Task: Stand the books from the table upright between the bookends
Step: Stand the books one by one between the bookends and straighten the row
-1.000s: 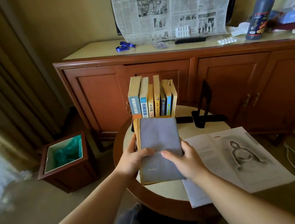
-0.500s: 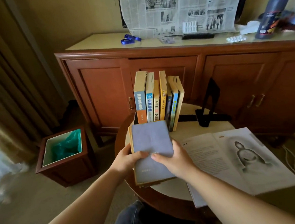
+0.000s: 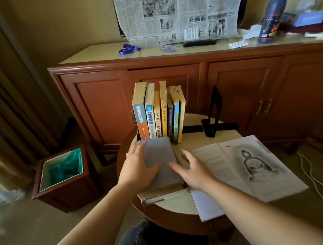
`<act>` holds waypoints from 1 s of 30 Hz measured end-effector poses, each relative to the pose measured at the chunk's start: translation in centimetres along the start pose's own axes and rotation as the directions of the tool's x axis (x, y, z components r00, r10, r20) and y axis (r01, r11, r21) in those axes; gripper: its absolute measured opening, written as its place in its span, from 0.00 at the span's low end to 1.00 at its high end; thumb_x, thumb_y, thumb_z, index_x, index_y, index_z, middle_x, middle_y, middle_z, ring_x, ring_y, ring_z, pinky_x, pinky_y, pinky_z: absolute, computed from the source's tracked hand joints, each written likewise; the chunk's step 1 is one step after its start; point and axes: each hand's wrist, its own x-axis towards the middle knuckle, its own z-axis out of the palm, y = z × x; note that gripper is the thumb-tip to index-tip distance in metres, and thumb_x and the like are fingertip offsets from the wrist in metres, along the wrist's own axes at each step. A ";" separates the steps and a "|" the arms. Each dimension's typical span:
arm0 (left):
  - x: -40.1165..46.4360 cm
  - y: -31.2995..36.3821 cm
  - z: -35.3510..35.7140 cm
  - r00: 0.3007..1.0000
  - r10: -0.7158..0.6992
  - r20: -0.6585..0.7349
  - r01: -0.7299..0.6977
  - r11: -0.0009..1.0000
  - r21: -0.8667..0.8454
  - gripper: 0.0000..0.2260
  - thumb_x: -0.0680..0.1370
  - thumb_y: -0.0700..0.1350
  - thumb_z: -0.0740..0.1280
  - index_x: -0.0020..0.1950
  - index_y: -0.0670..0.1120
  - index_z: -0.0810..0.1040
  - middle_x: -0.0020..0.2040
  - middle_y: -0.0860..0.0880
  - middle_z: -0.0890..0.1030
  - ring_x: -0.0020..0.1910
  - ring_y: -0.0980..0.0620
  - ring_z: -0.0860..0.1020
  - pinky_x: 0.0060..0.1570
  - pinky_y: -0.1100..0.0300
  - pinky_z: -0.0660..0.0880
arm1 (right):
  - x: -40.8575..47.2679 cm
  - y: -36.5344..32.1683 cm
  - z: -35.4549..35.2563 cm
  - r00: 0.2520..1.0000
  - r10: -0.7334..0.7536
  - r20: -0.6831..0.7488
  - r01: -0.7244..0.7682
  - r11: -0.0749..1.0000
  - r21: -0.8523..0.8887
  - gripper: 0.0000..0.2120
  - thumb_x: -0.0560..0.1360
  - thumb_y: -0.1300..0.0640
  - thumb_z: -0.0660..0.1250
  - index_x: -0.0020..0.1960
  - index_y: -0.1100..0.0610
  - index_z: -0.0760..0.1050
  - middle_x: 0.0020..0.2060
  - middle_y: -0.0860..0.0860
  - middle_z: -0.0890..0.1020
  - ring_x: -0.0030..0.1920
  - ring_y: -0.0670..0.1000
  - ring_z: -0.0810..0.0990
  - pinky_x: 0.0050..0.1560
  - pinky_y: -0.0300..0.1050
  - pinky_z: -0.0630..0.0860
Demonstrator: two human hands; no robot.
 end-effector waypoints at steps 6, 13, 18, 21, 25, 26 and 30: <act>-1.3 3.0 4.4 0.882 0.330 0.336 -0.416 0.880 0.228 0.35 0.78 0.69 0.65 0.83 0.64 0.57 0.86 0.54 0.48 0.84 0.47 0.39 0.79 0.41 0.34 | -4.3 5.9 -4.8 0.990 -0.137 -0.012 0.129 0.953 -0.273 0.40 0.69 0.28 0.69 0.76 0.43 0.68 0.73 0.39 0.70 0.75 0.45 0.66 0.75 0.52 0.67; -1.8 3.1 6.0 0.861 0.308 0.405 -0.494 0.695 0.522 0.36 0.77 0.76 0.56 0.82 0.65 0.54 0.86 0.53 0.46 0.84 0.42 0.37 0.72 0.42 0.27 | -8.5 10.4 -7.3 0.979 -0.139 0.151 0.205 0.667 -0.716 0.54 0.63 0.19 0.63 0.82 0.40 0.54 0.83 0.43 0.45 0.82 0.51 0.40 0.81 0.60 0.39; -2.0 3.3 6.0 0.865 0.297 0.404 -0.483 0.708 0.515 0.34 0.77 0.75 0.57 0.81 0.65 0.60 0.86 0.54 0.49 0.84 0.42 0.39 0.78 0.39 0.33 | -8.8 10.6 -8.1 0.975 -0.181 0.128 0.219 0.681 -0.699 0.46 0.70 0.27 0.70 0.82 0.41 0.57 0.83 0.43 0.50 0.82 0.51 0.45 0.80 0.57 0.43; -2.0 3.3 5.8 0.862 0.306 0.404 -0.488 0.715 0.500 0.33 0.77 0.74 0.59 0.80 0.65 0.63 0.86 0.54 0.51 0.84 0.43 0.40 0.79 0.40 0.36 | -8.8 10.4 -8.8 0.967 -0.213 0.138 0.252 0.732 -0.634 0.44 0.71 0.37 0.76 0.81 0.40 0.60 0.82 0.42 0.55 0.81 0.49 0.49 0.80 0.57 0.52; -1.7 2.8 5.9 0.858 0.334 0.389 -0.498 0.724 0.477 0.35 0.76 0.75 0.59 0.81 0.64 0.61 0.86 0.54 0.51 0.85 0.43 0.41 0.80 0.40 0.38 | -9.3 10.2 -9.3 0.949 -0.269 0.165 0.311 0.707 -0.635 0.36 0.77 0.39 0.70 0.81 0.43 0.61 0.81 0.45 0.60 0.81 0.49 0.56 0.79 0.55 0.60; -1.6 2.7 5.9 0.860 0.334 0.386 -0.494 0.734 0.466 0.37 0.76 0.76 0.59 0.82 0.63 0.60 0.86 0.55 0.51 0.85 0.44 0.41 0.80 0.40 0.38 | -9.5 10.4 -9.3 0.929 -0.343 0.139 0.350 0.693 -0.630 0.33 0.78 0.40 0.68 0.80 0.47 0.65 0.79 0.48 0.67 0.79 0.50 0.63 0.77 0.55 0.66; -1.6 2.7 5.8 0.879 0.310 0.363 -0.451 0.788 0.420 0.43 0.75 0.77 0.58 0.85 0.60 0.50 0.86 0.57 0.48 0.84 0.49 0.39 0.81 0.42 0.36 | -9.5 11.3 -9.3 0.803 -0.594 -0.056 0.415 0.624 -0.662 0.23 0.82 0.46 0.62 0.71 0.58 0.76 0.58 0.54 0.86 0.55 0.52 0.86 0.50 0.49 0.86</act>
